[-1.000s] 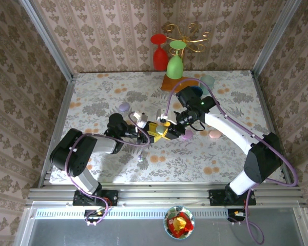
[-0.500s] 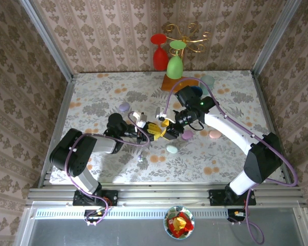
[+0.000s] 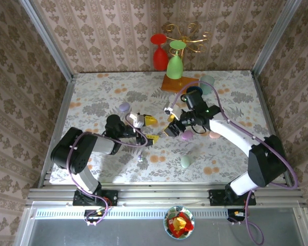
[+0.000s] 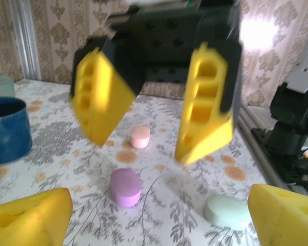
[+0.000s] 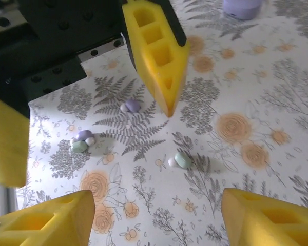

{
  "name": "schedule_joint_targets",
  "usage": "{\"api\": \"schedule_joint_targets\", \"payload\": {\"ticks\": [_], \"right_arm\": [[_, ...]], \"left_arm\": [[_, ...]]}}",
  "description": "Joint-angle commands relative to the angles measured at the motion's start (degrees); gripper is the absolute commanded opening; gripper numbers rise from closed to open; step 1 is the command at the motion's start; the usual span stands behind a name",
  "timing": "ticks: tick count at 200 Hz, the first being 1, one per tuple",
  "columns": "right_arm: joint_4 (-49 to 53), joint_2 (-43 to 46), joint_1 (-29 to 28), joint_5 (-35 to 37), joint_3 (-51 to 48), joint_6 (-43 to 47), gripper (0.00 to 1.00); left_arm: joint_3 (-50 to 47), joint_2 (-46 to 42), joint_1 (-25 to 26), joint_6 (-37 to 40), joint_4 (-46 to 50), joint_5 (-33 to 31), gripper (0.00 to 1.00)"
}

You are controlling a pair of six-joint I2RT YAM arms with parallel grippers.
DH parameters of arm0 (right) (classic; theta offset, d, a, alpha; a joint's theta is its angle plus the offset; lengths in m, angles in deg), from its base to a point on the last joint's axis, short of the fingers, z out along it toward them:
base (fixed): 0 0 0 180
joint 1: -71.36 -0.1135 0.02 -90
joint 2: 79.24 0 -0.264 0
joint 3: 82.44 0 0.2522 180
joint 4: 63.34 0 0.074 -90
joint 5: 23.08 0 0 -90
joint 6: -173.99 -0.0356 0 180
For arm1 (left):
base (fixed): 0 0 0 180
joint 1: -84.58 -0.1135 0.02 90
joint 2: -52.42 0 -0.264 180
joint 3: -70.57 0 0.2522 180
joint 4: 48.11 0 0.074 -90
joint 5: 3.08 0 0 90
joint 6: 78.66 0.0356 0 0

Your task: Insert the wireless bluetooth earbuds into the charging case

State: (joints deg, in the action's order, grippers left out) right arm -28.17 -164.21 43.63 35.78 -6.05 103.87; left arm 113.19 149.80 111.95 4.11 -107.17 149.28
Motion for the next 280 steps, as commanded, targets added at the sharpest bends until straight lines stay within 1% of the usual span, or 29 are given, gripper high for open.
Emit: {"api": "schedule_joint_targets", "payload": {"ticks": [1, 16, 27, 40, 57, 76, 85, 88, 94, 100, 118, 125, 138, 148, 173, 192, 213, 230, 239, 251, 265, 280], "right_arm": [[-7.89, 7.95, 0.39, 5.72, -4.00, -11.16, 0.69], [-7.99, 12.90, 0.30, 7.15, -8.24, -14.22, 0.70], [-7.80, 16.31, -0.10, 10.18, -10.90, -19.97, 0.71], [-3.85, 19.54, -0.76, 19.45, -12.76, -28.19, 0.70], [6.82, 21.61, -1.21, 32.33, -11.72, -39.83, 0.69], [19.22, 21.97, -1.45, 40.39, -10.70, -50.29, 0.70], [21.92, 22.86, -1.45, 43.19, -11.67, -53.21, 0.71], [22.48, 23.43, -1.50, 44.12, -12.23, -54.17, 0.71], [23.10, 24.65, -1.28, 45.49, -13.64, -55.33, 0.71], [23.23, 25.77, -0.80, 45.56, -14.89, -56.53, 0.72], [23.49, 27.30, 1.52, 41.35, -17.88, -61.54, 0.72], [23.53, 27.10, 1.46, 40.22, -18.60, -63.33, 0.72], [23.45, 25.93, 0.59, 37.62, -19.68, -66.17, 0.73], [23.21, 24.75, -0.89, 37.20, -20.44, -68.20, 0.73], [21.49, 21.49, -4.20, 36.29, -22.64, -77.19, 0.73], [18.39, 18.11, -8.38, 36.03, -22.87, -81.66, 0.72], [16.89, 12.77, -12.47, 36.74, -20.99, -85.18, 0.73], [13.39, 8.57, -13.67, 34.02, -19.91, -86.78, 0.73], [12.68, 6.64, -14.70, 34.53, -18.83, -87.04, 0.73], [13.51, 3.42, -15.42, 35.14, -17.14, -86.81, 0.73], [14.45, 0.42, -15.52, 34.89, -16.10, -86.35, 0.70], [13.57, -1.17, -15.46, 34.06, -16.25, -86.14, 0.66]], "left_arm": [[-0.77, 2.07, -0.84, 4.05, -0.89, -2.71, 0.94], [-0.69, 3.29, -0.83, 4.25, -1.01, -5.20, 0.96], [-0.52, 3.84, -0.83, 4.39, -1.01, -6.97, 0.97], [-0.55, 3.68, -0.88, 5.22, -1.01, -8.65, 0.97], [-1.21, 2.51, -0.85, 5.87, -1.00, -12.21, 0.99], [-2.92, 0.85, 0.47, 4.67, -0.72, -20.57, 1.00], [-3.92, 0.05, 2.32, 3.72, -0.52, -24.88, 1.00], [-4.30, -0.39, 3.17, 3.55, -0.36, -28.31, 1.00], [-4.91, -1.20, 5.04, 3.44, 0.60, -31.73, 1.00], [-5.51, -2.15, 7.10, 3.74, 1.94, -34.76, 1.00], [-6.16, -5.75, 13.71, 4.79, 8.35, -44.11, 1.00], [-6.39, -7.40, 15.98, 4.48, 10.75, -49.16, 1.00], [-6.92, -10.04, 19.38, 4.80, 14.29, -55.56, 1.00], [-7.46, -11.35, 21.67, 5.99, 15.93, -59.72, 1.00], [-9.29, -13.38, 26.29, 8.65, 16.92, -69.09, 1.00], [-10.96, -14.69, 28.25, 8.84, 16.61, -72.05, 1.00], [-12.66, -15.77, 30.22, 11.15, 16.62, -75.79, 1.00], [-13.80, -16.10, 30.61, 11.83, 16.64, -77.06, 1.00], [-14.30, -16.13, 30.78, 11.80, 16.74, -78.36, 1.00], [-14.75, -16.43, 30.87, 11.79, 17.04, -78.37, 1.00], [-14.80, -17.26, 31.16, 11.17, 18.13, -78.77, 1.00], [-14.66, -17.91, 31.63, 11.09, 19.43, -78.92, 1.00]]}}
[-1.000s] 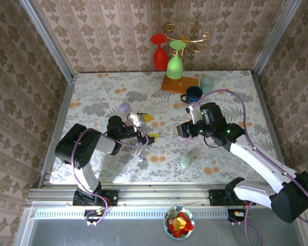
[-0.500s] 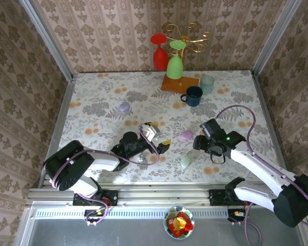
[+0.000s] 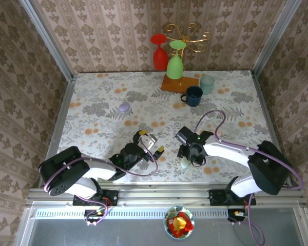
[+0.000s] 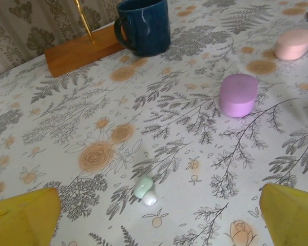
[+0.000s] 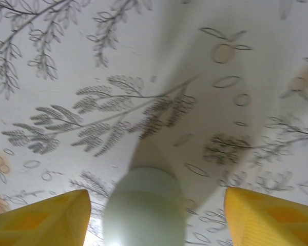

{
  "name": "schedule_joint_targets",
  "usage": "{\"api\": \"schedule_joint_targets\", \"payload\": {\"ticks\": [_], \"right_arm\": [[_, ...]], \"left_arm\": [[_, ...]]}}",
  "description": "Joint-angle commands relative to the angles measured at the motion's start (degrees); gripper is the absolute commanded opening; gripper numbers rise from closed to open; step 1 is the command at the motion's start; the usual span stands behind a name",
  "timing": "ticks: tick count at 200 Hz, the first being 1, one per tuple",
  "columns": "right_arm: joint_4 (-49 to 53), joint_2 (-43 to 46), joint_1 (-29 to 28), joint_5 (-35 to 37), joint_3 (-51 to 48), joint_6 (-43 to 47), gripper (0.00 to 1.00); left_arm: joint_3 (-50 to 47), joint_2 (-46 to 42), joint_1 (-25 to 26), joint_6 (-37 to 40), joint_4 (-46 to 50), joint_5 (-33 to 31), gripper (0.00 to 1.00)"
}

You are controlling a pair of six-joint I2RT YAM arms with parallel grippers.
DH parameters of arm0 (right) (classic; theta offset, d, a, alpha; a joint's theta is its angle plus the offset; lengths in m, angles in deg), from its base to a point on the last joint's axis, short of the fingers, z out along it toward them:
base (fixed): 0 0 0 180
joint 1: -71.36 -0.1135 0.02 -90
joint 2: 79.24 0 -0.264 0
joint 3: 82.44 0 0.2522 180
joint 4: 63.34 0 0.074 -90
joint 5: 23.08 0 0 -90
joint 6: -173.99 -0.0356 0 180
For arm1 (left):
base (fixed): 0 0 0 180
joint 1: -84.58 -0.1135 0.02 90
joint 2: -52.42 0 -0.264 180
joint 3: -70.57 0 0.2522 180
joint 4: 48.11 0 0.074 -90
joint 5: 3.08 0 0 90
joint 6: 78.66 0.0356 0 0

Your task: Insert the wireless bluetooth earbuds into the charging case

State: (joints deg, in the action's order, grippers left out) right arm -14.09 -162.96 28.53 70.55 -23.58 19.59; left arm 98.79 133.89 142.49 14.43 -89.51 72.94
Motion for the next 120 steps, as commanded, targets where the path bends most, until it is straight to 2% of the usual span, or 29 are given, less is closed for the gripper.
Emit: {"api": "schedule_joint_targets", "payload": {"ticks": [1, 14, 39, 51, 76, 120], "right_arm": [[-0.59, -2.54, -0.38, -0.77, 1.29, -1.86, 0.65], [-0.81, -3.36, -0.39, -1.24, 1.56, -1.75, 0.57], [-0.49, -3.56, -0.41, -1.46, 1.74, -1.56, 0.55], [-0.37, -3.75, -0.35, -1.57, 1.74, -1.60, 0.45], [0.11, -3.59, -0.19, -0.85, 2.01, -1.63, 0.35], [-4.37, 0.53, 3.79, -2.26, 0.17, -2.05, 0.33]], "left_arm": [[-0.24, -2.01, 1.12, 0.77, 1.79, -2.60, 1.00], [-0.39, -2.02, 1.63, 0.89, 2.01, -3.27, 1.00], [-0.79, -2.19, 2.62, 0.94, 1.22, -4.48, 1.00], [-0.92, -2.37, 2.90, 0.65, 0.93, -4.56, 1.00], [-0.84, -2.63, 3.91, 0.77, 0.66, -4.65, 1.00], [-1.10, -1.96, 6.08, -2.21, -2.55, -4.50, 1.00]]}}
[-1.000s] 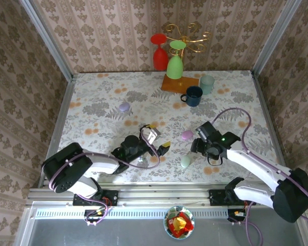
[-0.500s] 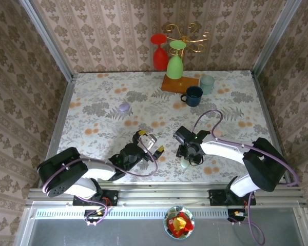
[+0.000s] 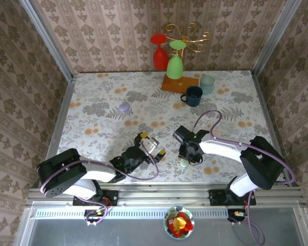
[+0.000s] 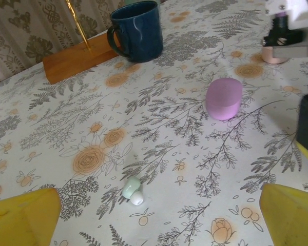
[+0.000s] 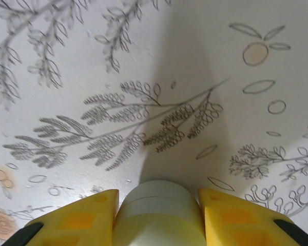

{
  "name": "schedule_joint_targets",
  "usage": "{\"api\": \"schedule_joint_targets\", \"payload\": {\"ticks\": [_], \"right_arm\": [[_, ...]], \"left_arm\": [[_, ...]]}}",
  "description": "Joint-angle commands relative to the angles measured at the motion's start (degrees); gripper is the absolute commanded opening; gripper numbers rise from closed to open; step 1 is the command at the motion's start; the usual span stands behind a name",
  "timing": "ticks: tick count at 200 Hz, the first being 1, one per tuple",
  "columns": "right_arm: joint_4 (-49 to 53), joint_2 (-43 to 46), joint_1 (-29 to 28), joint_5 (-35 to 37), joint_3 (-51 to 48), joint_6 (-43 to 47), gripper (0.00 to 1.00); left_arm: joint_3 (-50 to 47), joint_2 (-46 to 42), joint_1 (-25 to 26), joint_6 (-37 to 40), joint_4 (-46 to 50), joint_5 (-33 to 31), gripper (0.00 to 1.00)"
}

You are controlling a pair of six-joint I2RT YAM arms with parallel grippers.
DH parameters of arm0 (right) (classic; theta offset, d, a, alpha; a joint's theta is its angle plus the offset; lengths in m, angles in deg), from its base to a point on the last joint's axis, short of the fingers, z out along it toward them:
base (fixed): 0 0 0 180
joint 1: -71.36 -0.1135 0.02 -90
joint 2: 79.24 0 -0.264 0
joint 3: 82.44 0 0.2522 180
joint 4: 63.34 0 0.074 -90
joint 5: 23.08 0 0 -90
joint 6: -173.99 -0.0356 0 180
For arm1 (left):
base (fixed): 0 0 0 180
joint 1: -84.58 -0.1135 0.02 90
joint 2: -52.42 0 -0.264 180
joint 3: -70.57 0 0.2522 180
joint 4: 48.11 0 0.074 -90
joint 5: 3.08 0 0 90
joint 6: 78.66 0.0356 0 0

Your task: Insert the wireless bluetooth earbuds into the charging case

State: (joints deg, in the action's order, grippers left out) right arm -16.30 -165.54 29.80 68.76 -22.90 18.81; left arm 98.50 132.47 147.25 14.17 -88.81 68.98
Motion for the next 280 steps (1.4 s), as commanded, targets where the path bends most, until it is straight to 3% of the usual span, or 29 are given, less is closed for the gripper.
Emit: {"api": "schedule_joint_targets", "payload": {"ticks": [1, 33, 59, 99, 118, 129, 183, 250, 280], "right_arm": [[-2.16, 3.22, 2.66, -0.58, -0.56, -1.21, 0.33], [-7.48, 6.15, 8.01, -3.62, -1.55, -1.02, 0.32], [-11.68, 10.47, 11.02, -7.30, -2.80, -2.14, 0.30], [-14.82, 13.48, 12.90, -11.59, -4.20, -4.17, 0.29], [-16.28, 14.48, 13.33, -13.35, -5.08, -5.14, 0.29], [-17.75, 14.68, 13.85, -14.97, -5.74, -5.78, 0.28], [-19.13, 16.38, 14.62, -17.75, -6.21, -6.53, 0.26], [-19.20, 18.10, 16.16, -18.96, -6.06, -5.98, 0.26], [-19.39, 18.33, 16.16, -20.28, -6.05, -5.77, 0.26]], "left_arm": [[-0.77, -0.53, 1.44, -1.95, -3.44, -0.58, 1.00], [0.78, 3.38, 5.34, 1.24, -8.90, -3.17, 1.00], [2.63, 12.42, 7.86, 6.23, -20.26, -4.62, 1.00], [9.63, 18.74, 9.40, 11.90, -20.27, -3.40, 0.95], [12.74, 21.14, 9.14, 14.62, -20.23, -1.51, 0.77], [14.03, 21.98, 9.02, 15.86, -20.30, -1.24, 0.73], [15.16, 22.92, 5.71, 16.58, -20.07, 5.01, 0.67], [15.27, 24.16, 5.55, 15.95, -19.82, 6.37, 0.72], [16.32, 24.45, 5.06, 15.59, -19.64, 4.48, 0.63]]}}
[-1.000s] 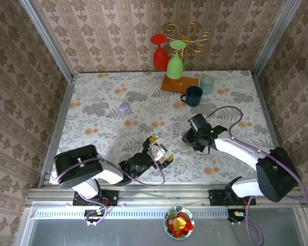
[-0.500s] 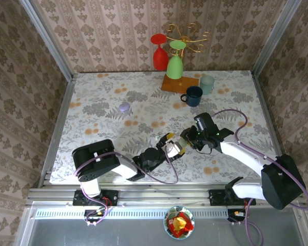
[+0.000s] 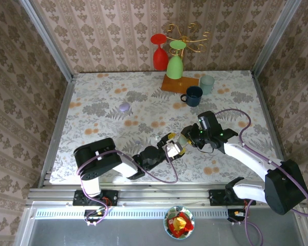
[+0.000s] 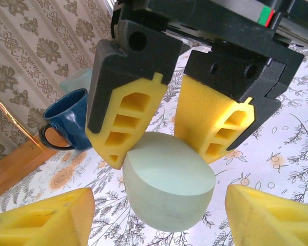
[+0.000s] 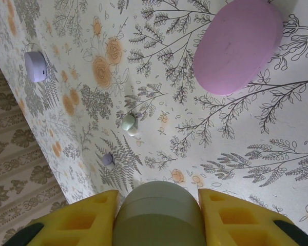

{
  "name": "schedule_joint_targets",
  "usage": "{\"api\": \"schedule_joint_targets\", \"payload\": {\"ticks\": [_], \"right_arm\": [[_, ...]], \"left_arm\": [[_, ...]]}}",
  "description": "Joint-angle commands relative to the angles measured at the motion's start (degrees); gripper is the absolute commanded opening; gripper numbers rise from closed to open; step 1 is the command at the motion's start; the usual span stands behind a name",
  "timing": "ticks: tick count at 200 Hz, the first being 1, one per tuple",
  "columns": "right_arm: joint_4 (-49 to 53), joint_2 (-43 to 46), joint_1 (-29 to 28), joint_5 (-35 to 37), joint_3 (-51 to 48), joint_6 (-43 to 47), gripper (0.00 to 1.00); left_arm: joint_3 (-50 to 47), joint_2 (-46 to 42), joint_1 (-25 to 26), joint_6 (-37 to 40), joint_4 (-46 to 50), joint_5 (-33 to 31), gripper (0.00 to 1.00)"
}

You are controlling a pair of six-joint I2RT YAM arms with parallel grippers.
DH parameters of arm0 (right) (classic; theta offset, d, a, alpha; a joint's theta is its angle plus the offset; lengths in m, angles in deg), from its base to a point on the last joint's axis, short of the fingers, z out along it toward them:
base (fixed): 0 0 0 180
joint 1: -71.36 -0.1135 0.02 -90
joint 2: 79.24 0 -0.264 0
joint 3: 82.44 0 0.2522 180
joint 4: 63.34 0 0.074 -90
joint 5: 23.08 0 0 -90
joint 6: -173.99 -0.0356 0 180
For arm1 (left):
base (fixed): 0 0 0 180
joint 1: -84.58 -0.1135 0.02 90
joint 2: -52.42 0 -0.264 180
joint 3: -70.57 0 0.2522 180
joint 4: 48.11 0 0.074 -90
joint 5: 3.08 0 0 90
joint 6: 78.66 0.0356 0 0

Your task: Insert the wireless bluetooth earbuds into the charging case

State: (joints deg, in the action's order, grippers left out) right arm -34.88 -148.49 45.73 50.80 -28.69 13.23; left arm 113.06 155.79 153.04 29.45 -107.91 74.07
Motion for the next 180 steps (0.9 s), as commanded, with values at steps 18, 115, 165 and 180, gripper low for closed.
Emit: {"api": "schedule_joint_targets", "payload": {"ticks": [18, 115, 165, 180], "right_arm": [[-0.03, 1.62, 0.23, -2.66, -0.08, 0.23, 0.26], [0.68, 3.08, 0.25, -2.53, 0.21, 2.56, 0.47], [-1.00, 8.64, 1.68, 0.94, 1.96, 18.69, 0.73], [-3.86, 10.65, 2.74, -2.04, 1.06, 23.04, 0.80]], "left_arm": [[2.44, 1.44, -0.88, 0.68, -0.44, 1.07, 0.56], [2.54, 1.10, -1.58, 1.12, -0.40, 2.53, 0.27], [-1.85, -5.01, -4.37, -4.75, -0.36, 7.77, 0.25], [-3.41, -7.88, -6.96, -9.42, -0.34, 12.79, 0.25]]}}
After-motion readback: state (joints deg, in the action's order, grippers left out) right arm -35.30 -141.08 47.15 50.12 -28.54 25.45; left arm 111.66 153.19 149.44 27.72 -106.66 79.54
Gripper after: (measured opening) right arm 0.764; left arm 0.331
